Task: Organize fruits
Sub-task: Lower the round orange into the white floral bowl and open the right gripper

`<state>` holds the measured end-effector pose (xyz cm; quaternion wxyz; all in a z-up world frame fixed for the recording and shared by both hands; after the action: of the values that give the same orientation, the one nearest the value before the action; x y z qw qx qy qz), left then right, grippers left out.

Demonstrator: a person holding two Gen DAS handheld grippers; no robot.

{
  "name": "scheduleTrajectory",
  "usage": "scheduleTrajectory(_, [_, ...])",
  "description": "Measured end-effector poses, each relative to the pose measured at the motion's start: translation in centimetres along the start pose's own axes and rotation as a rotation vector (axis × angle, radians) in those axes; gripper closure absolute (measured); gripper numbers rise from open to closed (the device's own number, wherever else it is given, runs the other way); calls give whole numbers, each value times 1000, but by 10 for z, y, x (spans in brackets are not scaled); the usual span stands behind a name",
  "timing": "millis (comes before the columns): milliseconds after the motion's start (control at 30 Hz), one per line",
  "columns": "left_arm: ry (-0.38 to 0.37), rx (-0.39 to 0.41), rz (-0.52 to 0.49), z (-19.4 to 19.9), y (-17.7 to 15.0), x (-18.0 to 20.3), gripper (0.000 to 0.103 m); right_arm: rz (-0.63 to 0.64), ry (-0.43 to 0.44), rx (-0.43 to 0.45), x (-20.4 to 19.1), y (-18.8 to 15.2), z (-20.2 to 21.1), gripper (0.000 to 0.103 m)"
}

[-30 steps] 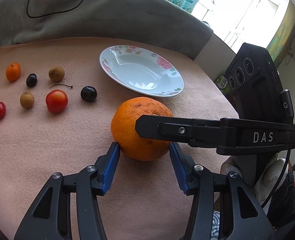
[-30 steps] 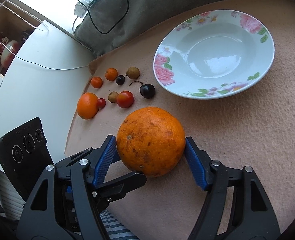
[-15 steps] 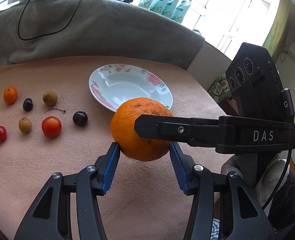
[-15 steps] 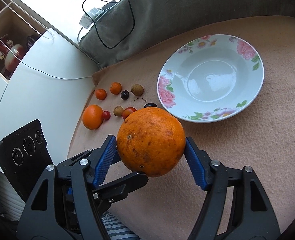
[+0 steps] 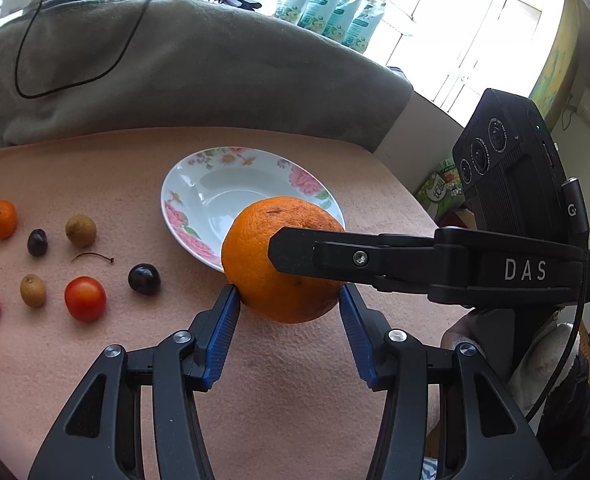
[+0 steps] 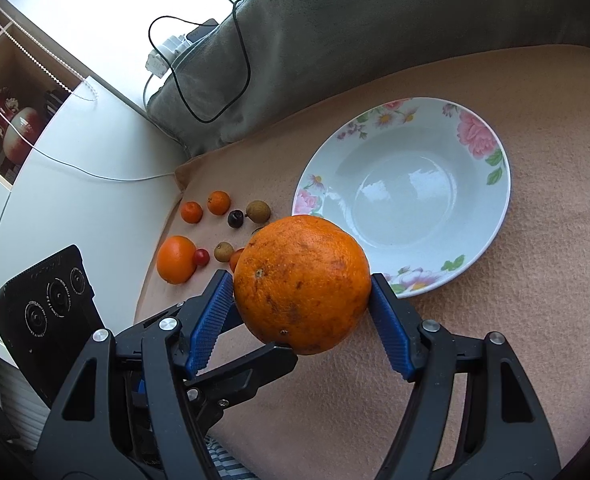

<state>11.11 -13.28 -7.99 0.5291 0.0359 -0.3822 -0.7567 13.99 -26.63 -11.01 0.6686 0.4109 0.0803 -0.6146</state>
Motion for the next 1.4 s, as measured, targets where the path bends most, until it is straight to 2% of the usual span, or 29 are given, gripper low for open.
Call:
scheduleTrajectory(400, [-16,-24,14,-11,3,-1,52,-11,-24,-5,9,16,-5,31])
scheduleTrajectory(533, [-42,-10,23,-6,6,-2,53,-21,-21,49,12,25,6,31])
scheduleTrajectory(633, [-20,13,-17,5,4,5,53,-12,-26,102,10,30,22,31])
scheduleTrajectory(800, [16,32,-46,13,1,6,53,32,-85,163,2,31,39,31])
scheduleTrajectory(867, [23,33,-48,15,-2,4,53,39,-92,170,0,30,43,29])
scheduleTrajectory(933, [33,36,-45,18,-5,1,53,46,-107,176,-1,27,44,23])
scheduleTrajectory(1167, [99,50,-42,26,-11,-9,52,62,-146,184,-1,20,45,22])
scheduleTrajectory(1333, [133,74,-20,37,-12,-20,47,92,-182,195,-7,18,45,22])
scheduleTrajectory(1400, [154,94,-16,42,-13,-25,47,108,-200,201,-10,18,44,17])
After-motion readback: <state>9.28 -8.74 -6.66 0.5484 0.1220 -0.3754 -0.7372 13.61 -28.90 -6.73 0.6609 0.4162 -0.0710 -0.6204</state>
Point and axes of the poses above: each gripper's, at about its wrist camera, not at the fingertips, and z roughly against the way its jaws point, x to its right, y to its top, the point moved 2 cm from there along -z, roughly the way its jaws point, and after that the axes turned 4 degrees about -x, right-handed, at the moved point
